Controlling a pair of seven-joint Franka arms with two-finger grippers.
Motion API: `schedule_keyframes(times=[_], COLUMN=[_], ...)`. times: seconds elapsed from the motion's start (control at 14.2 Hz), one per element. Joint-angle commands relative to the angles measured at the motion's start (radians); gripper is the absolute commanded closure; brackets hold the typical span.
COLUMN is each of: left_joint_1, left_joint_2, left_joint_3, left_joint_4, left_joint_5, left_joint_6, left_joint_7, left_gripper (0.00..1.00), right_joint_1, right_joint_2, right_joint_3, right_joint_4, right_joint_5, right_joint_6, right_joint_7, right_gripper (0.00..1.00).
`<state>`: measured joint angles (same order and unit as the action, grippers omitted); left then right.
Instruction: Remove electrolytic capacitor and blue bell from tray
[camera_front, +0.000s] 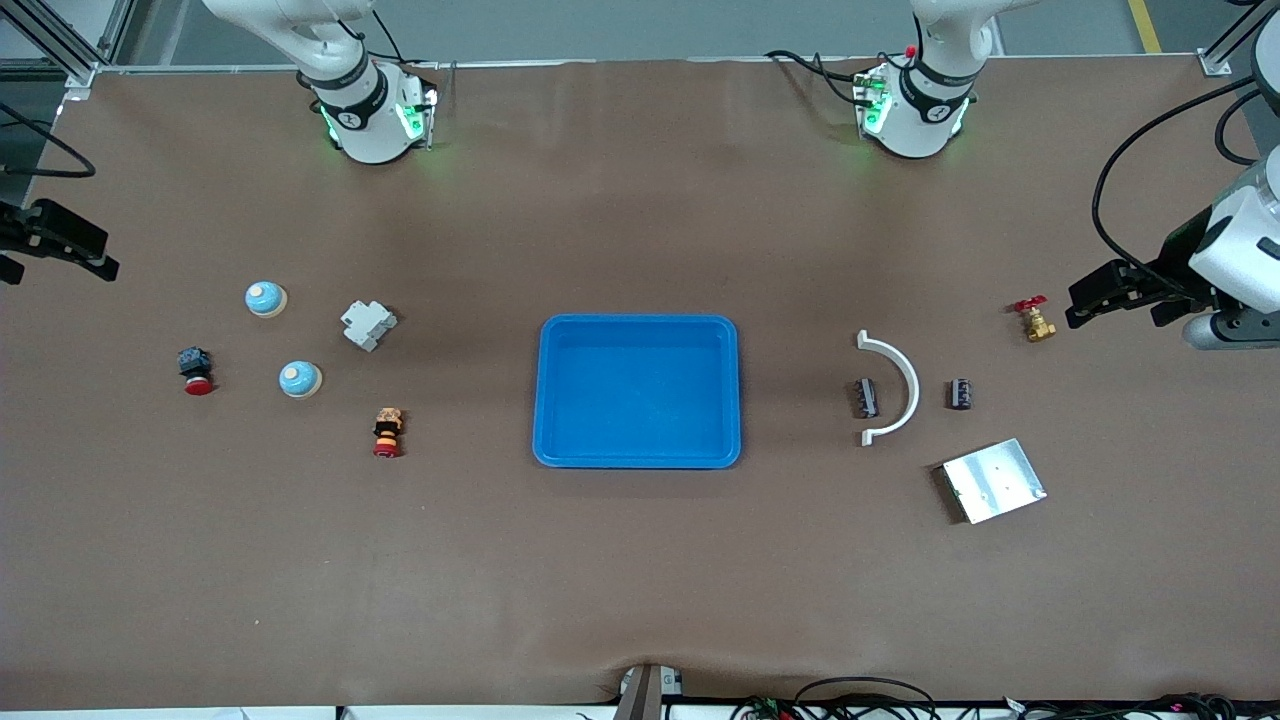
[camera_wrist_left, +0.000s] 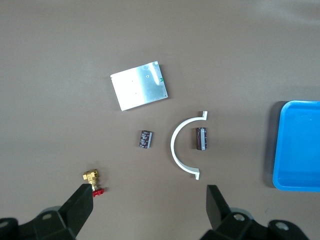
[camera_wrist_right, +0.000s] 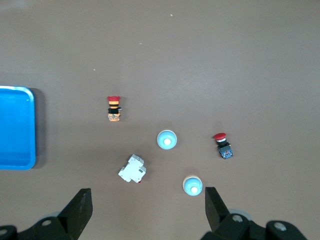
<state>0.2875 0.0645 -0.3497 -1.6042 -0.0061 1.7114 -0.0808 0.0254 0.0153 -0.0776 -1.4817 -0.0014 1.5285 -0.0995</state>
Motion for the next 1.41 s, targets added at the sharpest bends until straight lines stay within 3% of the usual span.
schedule_keyframes(times=[0.0,0.63,0.99,1.34], left_joint_1=[-0.014,-0.14,-0.293,-0.286], left_joint_2=[0.001,-0.002,-0.002,0.001], left_joint_3=[0.005,0.12,0.281,0.281], left_joint_4=[0.021,0.023,0.021,0.021], left_joint_5=[0.0,-0.002,-0.002,-0.002], left_joint_6=[-0.018,-0.019,-0.021,-0.021], left_joint_7=[0.001,0.003,0.007,0.012], left_gripper=[0.0,0.0,0.0,0.0], right_joint_1=[-0.044,-0.028,-0.021,-0.031], right_joint_2=[-0.06,-0.063,-0.064,-0.066], right_joint_3=[0.067,0.084,0.084,0.079], right_joint_4=[-0.054,-0.075,-0.075,-0.078], right_joint_5=[-0.005,0.001,0.014,0.015], right_joint_6=[0.002,-0.007,-0.016,-0.014], right_joint_7=[0.014,0.021,0.092,0.098], right_gripper=[0.0,0.0,0.0,0.0])
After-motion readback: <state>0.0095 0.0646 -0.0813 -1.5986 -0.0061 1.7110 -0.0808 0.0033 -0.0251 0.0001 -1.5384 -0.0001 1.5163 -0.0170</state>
